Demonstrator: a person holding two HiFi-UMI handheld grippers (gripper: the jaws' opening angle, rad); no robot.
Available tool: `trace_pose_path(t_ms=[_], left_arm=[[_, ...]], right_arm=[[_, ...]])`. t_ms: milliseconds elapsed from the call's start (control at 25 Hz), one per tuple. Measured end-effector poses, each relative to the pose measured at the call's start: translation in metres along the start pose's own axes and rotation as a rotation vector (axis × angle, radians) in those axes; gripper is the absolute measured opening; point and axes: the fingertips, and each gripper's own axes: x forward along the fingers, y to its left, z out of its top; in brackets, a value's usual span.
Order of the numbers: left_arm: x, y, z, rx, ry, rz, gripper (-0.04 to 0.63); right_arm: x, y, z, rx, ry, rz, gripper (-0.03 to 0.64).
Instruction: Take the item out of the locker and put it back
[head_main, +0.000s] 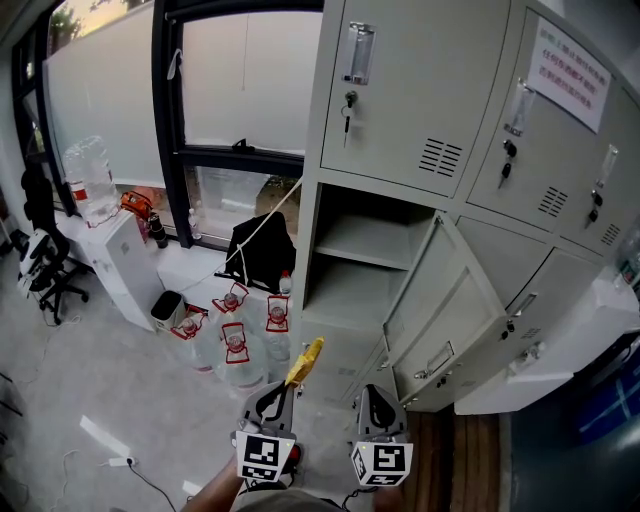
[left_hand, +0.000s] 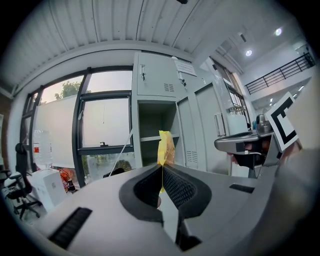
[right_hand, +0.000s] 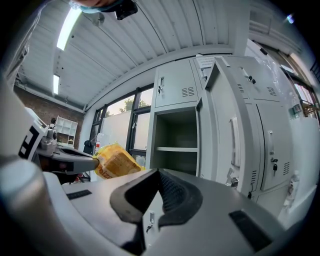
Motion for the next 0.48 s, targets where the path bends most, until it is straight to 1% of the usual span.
trace_pose_path(t_ms=[280,480], left_arm=[[0.007,0.003,0.004,-0.002,-0.006,-0.01,0.025],[0.012,0.002,0.002,-0.026,-0.004,-0.012,0.025]], right_arm=[[0.006,0.0,0.001,0.009,-0.002,-0.001,0.017],[0.008,-0.004,-0.001,0.008,-0.001,-0.005,0.017]])
